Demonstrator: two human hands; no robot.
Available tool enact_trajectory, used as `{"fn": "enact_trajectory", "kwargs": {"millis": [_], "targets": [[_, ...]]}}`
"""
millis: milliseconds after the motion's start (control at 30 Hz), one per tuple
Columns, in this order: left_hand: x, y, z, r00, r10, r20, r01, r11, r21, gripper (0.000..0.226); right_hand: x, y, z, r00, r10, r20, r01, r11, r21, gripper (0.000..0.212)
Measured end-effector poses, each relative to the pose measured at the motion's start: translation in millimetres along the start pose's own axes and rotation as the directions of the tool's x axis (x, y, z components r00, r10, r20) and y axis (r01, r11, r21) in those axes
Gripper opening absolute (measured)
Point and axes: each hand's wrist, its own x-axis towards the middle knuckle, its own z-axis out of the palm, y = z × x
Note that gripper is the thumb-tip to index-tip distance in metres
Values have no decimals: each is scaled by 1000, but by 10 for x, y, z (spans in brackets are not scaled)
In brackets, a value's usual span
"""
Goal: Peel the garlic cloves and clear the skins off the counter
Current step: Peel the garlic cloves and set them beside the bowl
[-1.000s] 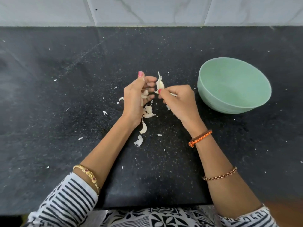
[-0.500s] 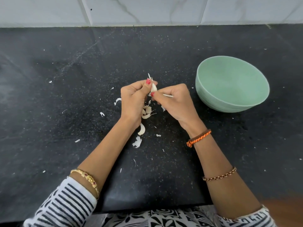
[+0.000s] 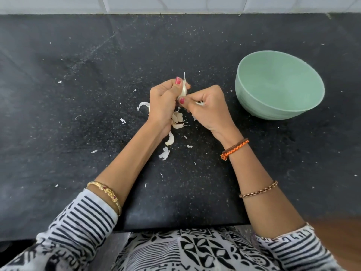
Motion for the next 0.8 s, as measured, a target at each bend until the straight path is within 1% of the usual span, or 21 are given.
{"fn": "enact_trajectory", "kwargs": {"millis": [133,200,267,300,367,467,500,567,700,800], "targets": [[23,-17,-10,1000,-26,-6,26,1000,-18,35,16,13,12,1000,-1,6,1,1000,-15,23],[47,-15,-17,997,-79,0,79,996,-28,35,18,14,12,1000,1,9,-1,1000,-24,26],[77,-2,-42,992,-122,-2,122,991,-46,32,17,10,-1,1000,2,6,-2,999,-38,23],[90,0,-61,994,-111,-8,110,993,-45,29,16,11,-8,1000,4,0,-4,999,-42,19],[108,-12,-99,1000,-22,-20,22,1000,-7,22,20,18,-21,1000,8,-17,-9,999,-49,10],[84,-41,-114,997,81,-9,-80,996,48,15,3,9,-33,997,54,-53,-53,998,22,14],[72,-44,-110,996,90,11,-90,995,44,14,-4,-5,-34,995,68,-71,-64,996,60,15],[66,-40,-113,996,81,50,-82,997,15,13,-7,-25,-38,991,80,-106,-66,990,127,7],[80,-24,-173,994,76,80,-76,997,5,12,-10,-31,-29,994,43,-105,-29,990,134,13],[76,-12,-210,985,124,123,-131,990,52,14,-18,-56,-26,995,48,-89,-36,991,129,7]]}}
